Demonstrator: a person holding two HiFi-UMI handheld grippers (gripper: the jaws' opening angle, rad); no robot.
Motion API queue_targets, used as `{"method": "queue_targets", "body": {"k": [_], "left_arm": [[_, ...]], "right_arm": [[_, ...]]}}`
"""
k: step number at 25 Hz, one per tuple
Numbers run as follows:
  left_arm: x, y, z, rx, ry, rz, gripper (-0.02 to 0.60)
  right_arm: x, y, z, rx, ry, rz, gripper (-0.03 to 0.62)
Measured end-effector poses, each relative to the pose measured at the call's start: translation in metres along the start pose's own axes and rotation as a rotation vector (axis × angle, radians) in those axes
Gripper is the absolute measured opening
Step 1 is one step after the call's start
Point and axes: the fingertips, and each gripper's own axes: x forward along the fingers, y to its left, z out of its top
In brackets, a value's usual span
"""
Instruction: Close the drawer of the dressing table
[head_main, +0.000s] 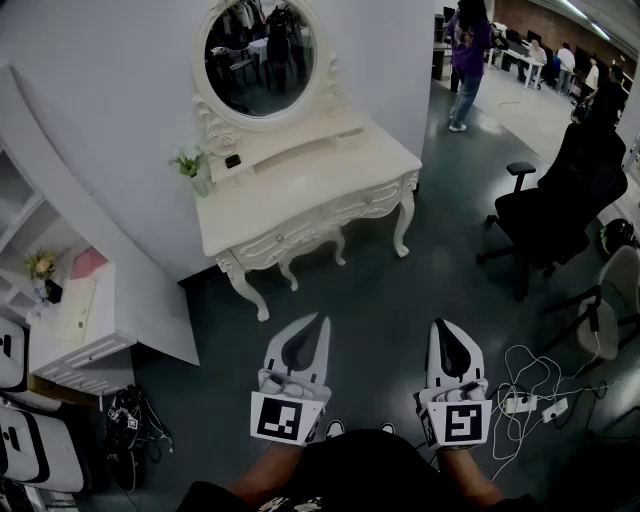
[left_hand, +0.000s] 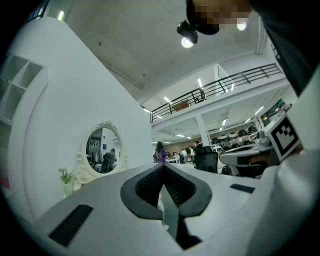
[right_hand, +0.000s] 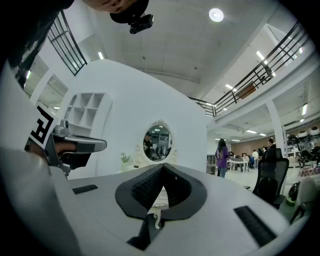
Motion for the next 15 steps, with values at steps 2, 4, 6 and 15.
{"method": "queue_targets", "body": {"k": [2,4,6,15], "left_arm": [[0.001,-0.004,0.000,0.005,0.002,0.000,0.003],[0.002,-0.007,-0.001,0.007,0.003,0.001,0.003],[0.003,-0.011,-0.001,0.007,0.005,0.005,0.003],[0.007,-0.034,-0.010,0.023,0.031,0.026,0.003]], "right_arm": [[-0.003,-0.004,-0.001,-0.006,0.002,-0.003,-0.003],[-0.004,-0.007,-0.001,-0.003,-0.010,0.000,-0.003],[-0.006,-0.009,-0.001,0.010,-0.035,0.008,-0.003],[-0.023,-0.033,-0.017,0.043,-0.025,0.022,-0.002]]}}
